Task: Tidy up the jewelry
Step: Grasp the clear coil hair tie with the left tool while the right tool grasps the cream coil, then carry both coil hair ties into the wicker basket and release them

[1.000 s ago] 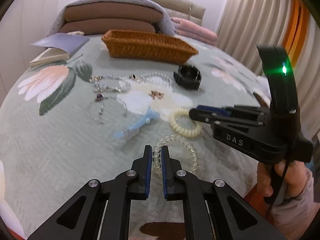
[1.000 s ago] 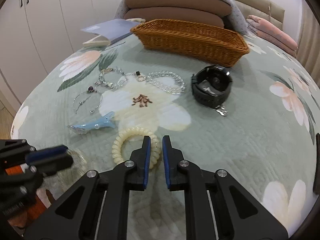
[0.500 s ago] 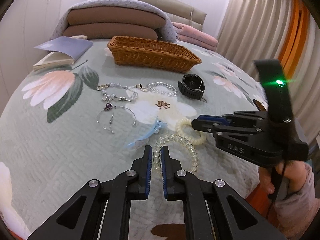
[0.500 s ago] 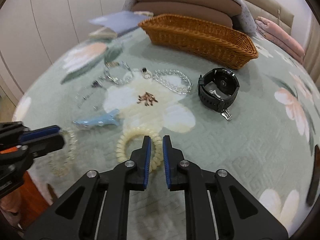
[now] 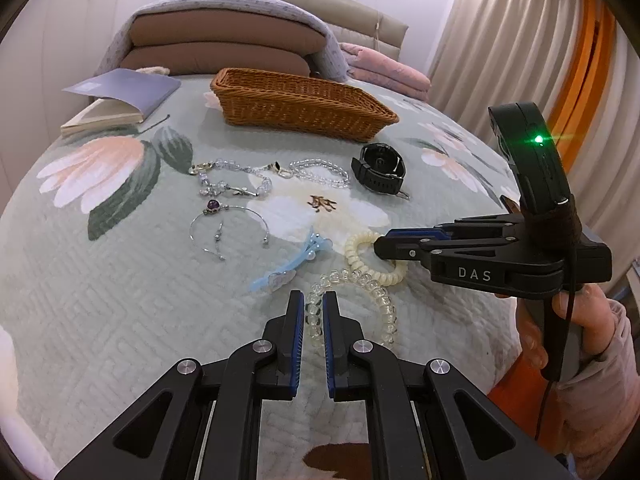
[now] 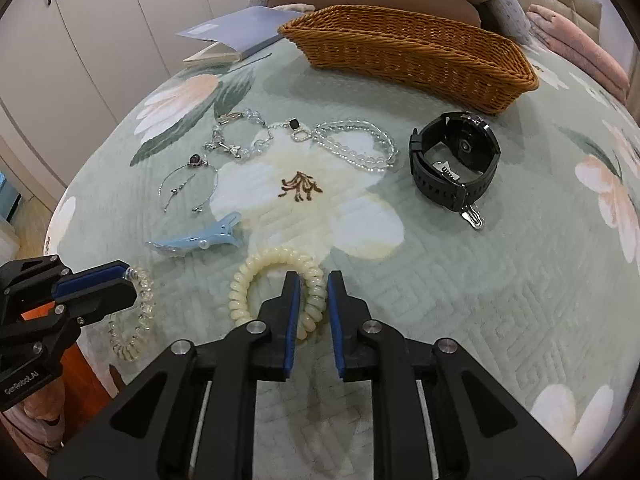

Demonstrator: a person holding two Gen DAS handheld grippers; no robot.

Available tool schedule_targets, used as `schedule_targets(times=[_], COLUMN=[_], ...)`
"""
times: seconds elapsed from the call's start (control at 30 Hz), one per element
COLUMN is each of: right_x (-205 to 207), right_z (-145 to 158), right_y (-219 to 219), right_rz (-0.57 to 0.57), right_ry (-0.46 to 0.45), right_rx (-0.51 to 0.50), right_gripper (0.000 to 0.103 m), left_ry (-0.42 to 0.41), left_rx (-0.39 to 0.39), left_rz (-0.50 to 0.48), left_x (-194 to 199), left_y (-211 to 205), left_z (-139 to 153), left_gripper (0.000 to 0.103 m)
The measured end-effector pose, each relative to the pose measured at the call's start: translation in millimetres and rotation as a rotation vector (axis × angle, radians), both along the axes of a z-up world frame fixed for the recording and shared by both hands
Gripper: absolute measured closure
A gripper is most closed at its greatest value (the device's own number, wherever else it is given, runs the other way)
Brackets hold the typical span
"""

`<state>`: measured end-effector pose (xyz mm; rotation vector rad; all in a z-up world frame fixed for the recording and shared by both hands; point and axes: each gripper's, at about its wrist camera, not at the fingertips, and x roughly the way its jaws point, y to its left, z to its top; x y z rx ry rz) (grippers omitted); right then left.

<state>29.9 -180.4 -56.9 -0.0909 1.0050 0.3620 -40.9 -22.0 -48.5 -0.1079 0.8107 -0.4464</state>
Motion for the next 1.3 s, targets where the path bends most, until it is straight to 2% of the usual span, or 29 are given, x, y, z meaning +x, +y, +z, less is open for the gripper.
schedule_targets(times=[0.13,0.3,0.37,0.6,0.8,0.93,1.07,1.2,1.3], right_x=[3,2,1,-8,-13,-2,28,72,117], right_z=[-1,-4,-3,7,39,69,110,135,137], right_y=[3,22,26,25,14,-4,-27,-50,-67], right_rz=[0.015,0.055,0.072,0.082,0.049,-0.009,-0.113,-0.207,-0.280], right_ry=[0.012,-0.023,-0.027,-0.046,-0.124,-0.204,-0.321,-0.392,-0.401], right_rx=[-0.015,-0.136,-0.159,-0.119,-0.066,-0.018,0.007,0.051,0.088], right_gripper=[0.086,0.086,0.092,0.093,0.093,0.093,0.093,0.093,0.092], left_ry=[0.006,0.010,0.005,-0.024,-0.080,-0.141,-0.199,-0.206,-0.174], left_rx=[-0.018,-0.026,-0.025,-0.011,0.023,0.052,0.041,0.004,-0.016], left_rz=[0.010,0.012,0.012,0.029,0.044,0.040,0.028,0.021,0.026], left_x=[2,1,0,3,22,48,90,145,200], left_y=[4,7,7,13,17,12,4,-8,-20], left_z=[0,-2,-1,8,30,57,87,108,110], left_gripper=[0.094,0.094,0.094,0.094,0.094,0.094,0.094,0.094,0.094])
